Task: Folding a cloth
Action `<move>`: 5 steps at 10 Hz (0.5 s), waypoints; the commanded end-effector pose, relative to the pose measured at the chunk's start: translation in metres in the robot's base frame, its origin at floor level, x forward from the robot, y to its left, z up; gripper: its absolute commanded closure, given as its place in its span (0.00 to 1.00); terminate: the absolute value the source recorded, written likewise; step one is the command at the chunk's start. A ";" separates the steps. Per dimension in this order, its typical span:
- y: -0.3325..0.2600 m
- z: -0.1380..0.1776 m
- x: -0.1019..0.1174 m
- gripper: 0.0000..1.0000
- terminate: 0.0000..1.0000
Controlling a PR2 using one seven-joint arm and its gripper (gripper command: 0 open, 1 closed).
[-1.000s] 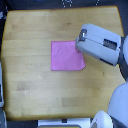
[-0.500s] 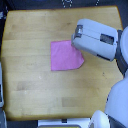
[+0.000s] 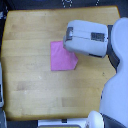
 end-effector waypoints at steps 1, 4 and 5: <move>0.108 -0.022 -0.017 1.00 0.00; 0.145 -0.033 0.005 1.00 0.00; 0.164 -0.046 0.023 1.00 0.00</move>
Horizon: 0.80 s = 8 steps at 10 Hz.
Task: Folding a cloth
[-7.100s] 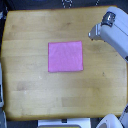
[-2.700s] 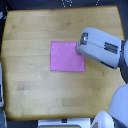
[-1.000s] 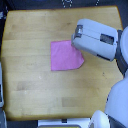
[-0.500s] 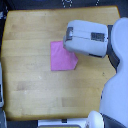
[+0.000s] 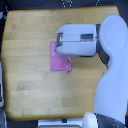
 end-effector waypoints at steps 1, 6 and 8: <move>0.079 -0.033 0.043 1.00 0.00; 0.074 -0.047 0.035 1.00 0.00; 0.071 -0.046 0.032 1.00 0.00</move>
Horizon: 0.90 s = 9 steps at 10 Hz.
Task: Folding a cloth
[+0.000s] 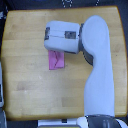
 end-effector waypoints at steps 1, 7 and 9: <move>-0.004 -0.002 -0.004 1.00 0.00; 0.003 0.006 0.005 0.00 0.00; 0.001 0.012 0.011 0.00 0.00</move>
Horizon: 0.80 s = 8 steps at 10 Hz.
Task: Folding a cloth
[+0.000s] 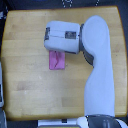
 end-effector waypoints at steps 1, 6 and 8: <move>0.005 0.019 0.020 0.00 0.00; 0.010 0.044 0.031 0.00 0.00; 0.007 0.060 0.034 0.00 0.00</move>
